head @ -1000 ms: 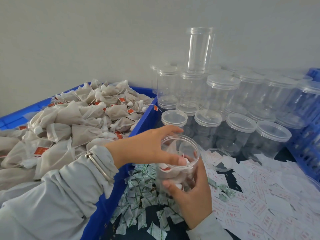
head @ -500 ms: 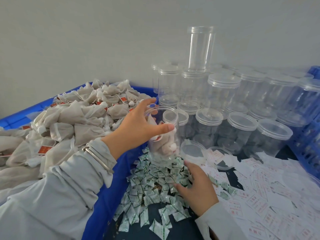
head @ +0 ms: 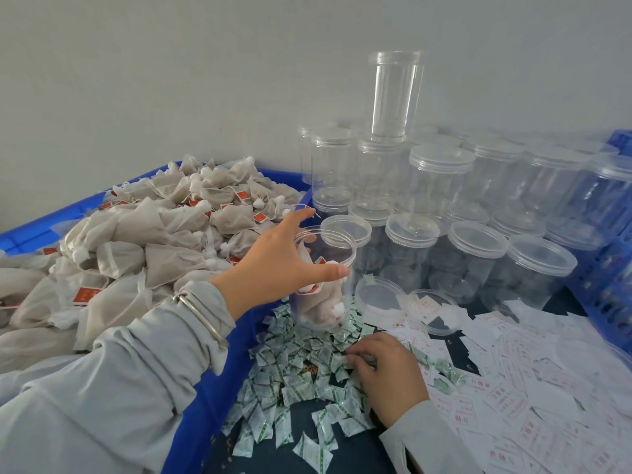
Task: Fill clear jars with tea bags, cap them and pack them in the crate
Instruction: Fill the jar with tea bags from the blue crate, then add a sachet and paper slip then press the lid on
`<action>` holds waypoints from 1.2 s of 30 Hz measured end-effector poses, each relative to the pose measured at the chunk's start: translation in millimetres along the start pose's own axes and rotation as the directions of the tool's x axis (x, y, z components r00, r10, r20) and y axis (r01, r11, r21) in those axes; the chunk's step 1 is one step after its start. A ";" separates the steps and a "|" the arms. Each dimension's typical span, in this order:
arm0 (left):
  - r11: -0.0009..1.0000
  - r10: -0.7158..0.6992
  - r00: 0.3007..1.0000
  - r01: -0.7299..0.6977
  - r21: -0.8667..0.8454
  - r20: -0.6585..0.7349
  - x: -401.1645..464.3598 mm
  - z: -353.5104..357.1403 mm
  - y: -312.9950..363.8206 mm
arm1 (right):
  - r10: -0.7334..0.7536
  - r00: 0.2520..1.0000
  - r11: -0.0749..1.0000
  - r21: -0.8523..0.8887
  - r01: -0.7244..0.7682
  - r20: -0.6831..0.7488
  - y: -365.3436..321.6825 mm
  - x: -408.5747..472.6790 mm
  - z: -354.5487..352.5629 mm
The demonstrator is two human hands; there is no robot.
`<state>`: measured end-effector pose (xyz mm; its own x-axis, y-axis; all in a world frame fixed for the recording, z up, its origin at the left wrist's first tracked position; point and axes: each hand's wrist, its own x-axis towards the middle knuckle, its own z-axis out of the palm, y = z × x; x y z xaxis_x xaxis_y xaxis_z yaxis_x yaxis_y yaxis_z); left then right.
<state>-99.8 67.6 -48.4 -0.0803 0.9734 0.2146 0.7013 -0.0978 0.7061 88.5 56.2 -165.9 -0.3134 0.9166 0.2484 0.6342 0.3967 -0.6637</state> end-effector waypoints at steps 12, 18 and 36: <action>0.997 0.023 0.949 -0.044 0.061 0.315 -10.6 3.6 8.7 | 0.357 0.856 0.849 0.511 -0.131 -0.374 -0.7 2.9 -24.2; 0.995 0.043 0.911 -0.075 0.063 0.409 -9.5 6.8 6.0 | 0.320 0.784 0.744 0.654 0.140 -0.532 -25.3 8.4 -44.8; 0.991 -0.001 0.931 -0.048 0.125 0.366 -9.5 10.1 5.0 | 0.126 0.863 0.958 0.285 0.021 -0.490 -7.0 -4.4 -69.6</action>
<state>-88.4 60.0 -53.7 0.1837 0.9818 -0.0482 0.7874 -0.1176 0.6051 134.6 52.8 -113.3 0.1561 0.8654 0.4761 0.3997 0.3854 -0.8317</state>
